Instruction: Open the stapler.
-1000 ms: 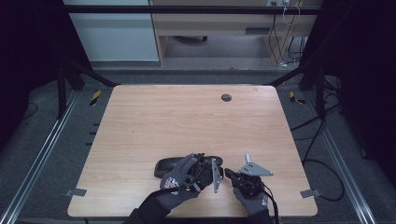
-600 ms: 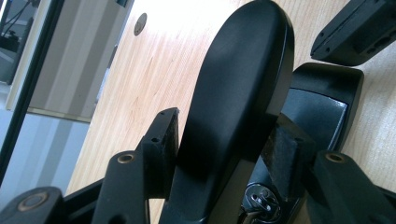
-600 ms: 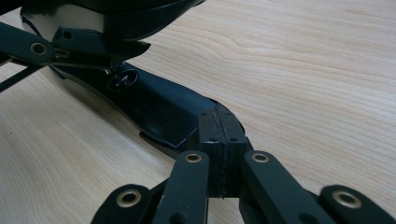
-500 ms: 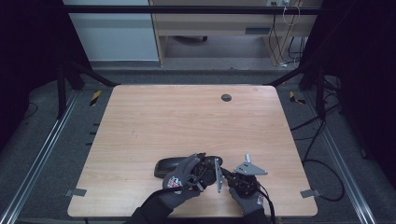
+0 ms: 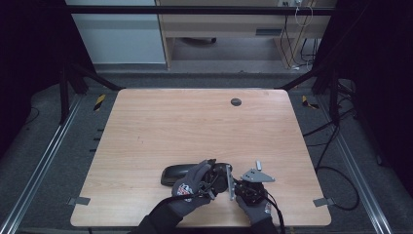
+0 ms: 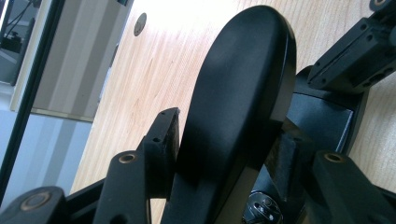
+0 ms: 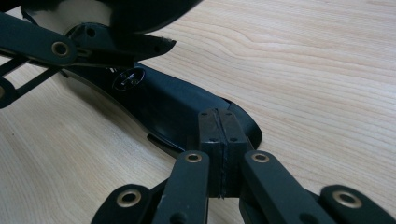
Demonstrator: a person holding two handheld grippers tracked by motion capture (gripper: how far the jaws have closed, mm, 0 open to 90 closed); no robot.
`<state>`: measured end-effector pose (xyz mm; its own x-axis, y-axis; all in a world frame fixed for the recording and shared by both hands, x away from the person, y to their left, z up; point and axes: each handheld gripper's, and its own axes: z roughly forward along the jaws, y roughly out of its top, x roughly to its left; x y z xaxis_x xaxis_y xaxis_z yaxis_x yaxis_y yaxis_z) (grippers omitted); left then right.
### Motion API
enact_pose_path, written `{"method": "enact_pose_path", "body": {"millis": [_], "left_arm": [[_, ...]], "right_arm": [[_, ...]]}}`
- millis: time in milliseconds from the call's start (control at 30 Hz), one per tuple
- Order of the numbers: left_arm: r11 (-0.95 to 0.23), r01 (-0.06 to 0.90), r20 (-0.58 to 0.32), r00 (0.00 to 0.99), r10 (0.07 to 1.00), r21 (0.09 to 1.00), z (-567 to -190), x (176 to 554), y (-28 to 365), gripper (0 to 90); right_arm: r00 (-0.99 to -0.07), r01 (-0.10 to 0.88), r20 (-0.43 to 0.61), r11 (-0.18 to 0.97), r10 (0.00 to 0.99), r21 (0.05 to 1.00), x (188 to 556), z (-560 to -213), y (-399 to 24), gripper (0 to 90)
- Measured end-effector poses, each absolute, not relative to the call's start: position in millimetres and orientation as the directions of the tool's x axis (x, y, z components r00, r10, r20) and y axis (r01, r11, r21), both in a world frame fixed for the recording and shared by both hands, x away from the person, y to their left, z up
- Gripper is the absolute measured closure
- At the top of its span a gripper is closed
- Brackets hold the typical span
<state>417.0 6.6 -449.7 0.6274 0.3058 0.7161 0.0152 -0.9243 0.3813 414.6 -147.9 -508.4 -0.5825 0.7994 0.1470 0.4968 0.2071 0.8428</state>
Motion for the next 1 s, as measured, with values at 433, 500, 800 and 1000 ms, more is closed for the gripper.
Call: {"method": "enact_pose_path", "body": {"millis": [433, 500, 800, 1000], "left_arm": [[-0.922, 0.014, 0.72, 0.621, 0.311, 0.386, -448.9, 416.4, 7.6, 49.8], [-0.917, 0.015, 0.715, 0.621, 0.322, 0.399, -448.8, 416.3, 7.8, 49.8], [-0.897, 0.024, 0.695, 0.623, 0.359, 0.442, -440.4, 417.1, 14.0, 49.9], [-0.875, 0.031, 0.673, 0.626, 0.394, 0.484, -433.9, 417.1, 20.1, 50.0]], "right_arm": [[-0.592, 0.5, 0.15, 0.215, 0.792, 0.839, 415.8, -508.5, -141.6, 90.0], [-0.593, 0.499, 0.149, 0.216, 0.791, 0.839, 415.8, -508.5, -141.4, 90.0], [-0.588, 0.507, 0.158, 0.209, 0.793, 0.836, 416.4, -508.4, -140.8, 90.0], [-0.591, 0.509, 0.166, 0.205, 0.79, 0.836, 416.6, -508.7, -141.9, 90.0]]}}
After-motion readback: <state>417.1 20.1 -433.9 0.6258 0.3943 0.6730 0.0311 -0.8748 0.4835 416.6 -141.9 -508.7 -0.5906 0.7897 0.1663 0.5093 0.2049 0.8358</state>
